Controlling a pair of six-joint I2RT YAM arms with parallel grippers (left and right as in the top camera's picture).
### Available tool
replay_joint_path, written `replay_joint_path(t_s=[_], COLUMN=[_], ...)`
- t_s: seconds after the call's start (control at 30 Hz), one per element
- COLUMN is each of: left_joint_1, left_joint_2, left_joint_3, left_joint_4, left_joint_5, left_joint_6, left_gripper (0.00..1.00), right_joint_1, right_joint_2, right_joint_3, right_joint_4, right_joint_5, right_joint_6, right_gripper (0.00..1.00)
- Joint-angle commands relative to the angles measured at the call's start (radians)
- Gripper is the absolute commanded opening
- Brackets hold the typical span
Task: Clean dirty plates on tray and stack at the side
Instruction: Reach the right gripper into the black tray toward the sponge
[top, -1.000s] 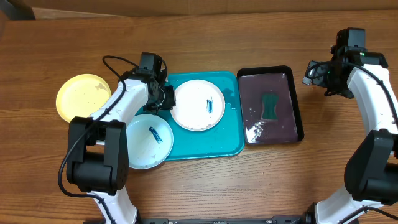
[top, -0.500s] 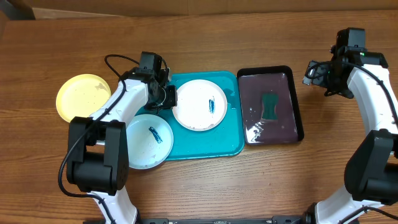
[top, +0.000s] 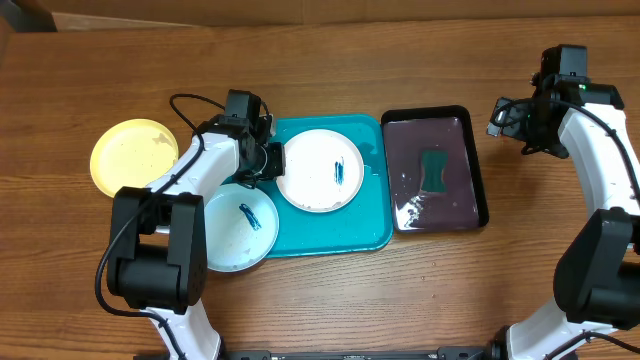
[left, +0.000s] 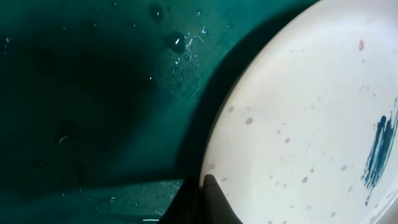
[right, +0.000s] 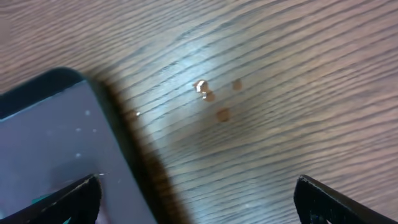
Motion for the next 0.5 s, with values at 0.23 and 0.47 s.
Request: replay_joint_path(t_s=[0.23,0.47], left_joint_1=[-0.001,-0.001], left_joint_2=[0.004,0.004], left_joint_3=[-0.012,-0.012], left_joint_4=[-0.018,-0.015], left_joint_5=[0.039,0.039], left_joint_6=[-0.018,-0.018], left_gripper=[0.06,0.09], right_joint_1=[0.008,0.094], right_joint_2=[0.002,0.002], right_joint_3=[0.014,0.014], right_joint_4=[-0.15,-0.223], right_joint_5=[-0.442,-0.425], right_joint_6=[0.0,-0.044], right_gripper=[0.82,0.72])
